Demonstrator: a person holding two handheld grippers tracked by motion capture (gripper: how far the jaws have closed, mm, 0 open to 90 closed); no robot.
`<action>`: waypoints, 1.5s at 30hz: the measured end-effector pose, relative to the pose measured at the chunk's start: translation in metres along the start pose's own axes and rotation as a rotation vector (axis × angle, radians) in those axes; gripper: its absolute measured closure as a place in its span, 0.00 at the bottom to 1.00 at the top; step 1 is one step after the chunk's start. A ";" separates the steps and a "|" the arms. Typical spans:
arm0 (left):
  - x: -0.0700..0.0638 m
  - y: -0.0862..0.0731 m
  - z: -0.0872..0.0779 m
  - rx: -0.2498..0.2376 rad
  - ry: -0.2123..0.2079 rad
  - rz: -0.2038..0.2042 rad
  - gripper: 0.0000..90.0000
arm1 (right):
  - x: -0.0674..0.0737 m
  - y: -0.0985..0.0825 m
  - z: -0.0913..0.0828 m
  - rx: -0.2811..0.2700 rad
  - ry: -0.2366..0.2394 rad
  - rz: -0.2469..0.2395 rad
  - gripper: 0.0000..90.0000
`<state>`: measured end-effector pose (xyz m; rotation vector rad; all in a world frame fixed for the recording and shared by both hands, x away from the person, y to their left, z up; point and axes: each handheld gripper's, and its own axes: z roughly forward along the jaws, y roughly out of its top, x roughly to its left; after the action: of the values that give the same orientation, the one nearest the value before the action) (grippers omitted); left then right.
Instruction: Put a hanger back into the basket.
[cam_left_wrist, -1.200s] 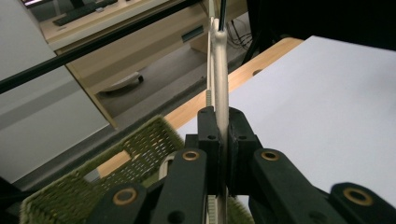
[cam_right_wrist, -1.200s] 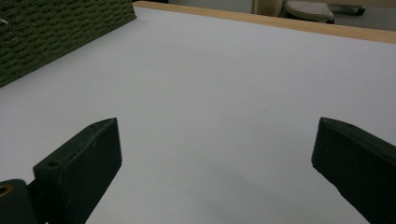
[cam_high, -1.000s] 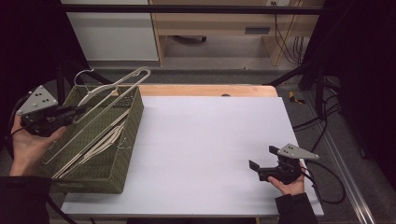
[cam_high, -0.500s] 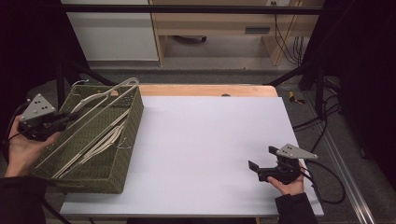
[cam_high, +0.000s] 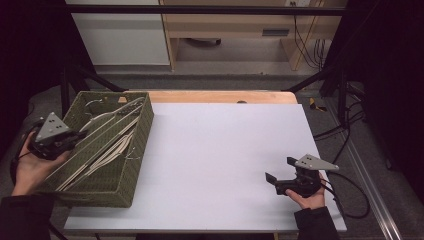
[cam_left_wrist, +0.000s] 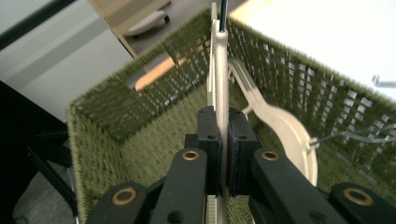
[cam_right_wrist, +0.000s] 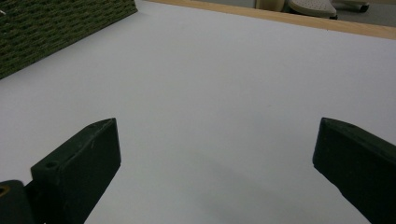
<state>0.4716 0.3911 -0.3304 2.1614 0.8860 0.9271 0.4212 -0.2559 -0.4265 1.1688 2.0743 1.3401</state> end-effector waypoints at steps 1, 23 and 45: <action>-0.002 -0.003 0.004 0.007 0.004 0.008 0.96 | 0.000 0.000 0.000 0.000 0.000 0.000 0.02; -0.030 -0.029 0.046 0.193 -0.143 -0.016 0.87 | 0.001 0.000 0.002 0.005 0.004 0.000 0.02; -0.056 0.014 0.001 -0.158 -0.149 -0.173 0.34 | 0.002 0.001 -0.001 -0.012 0.012 -0.004 0.02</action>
<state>0.4470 0.3397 -0.3413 1.9570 0.8806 0.7166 0.4202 -0.2548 -0.4246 1.1538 2.0730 1.3585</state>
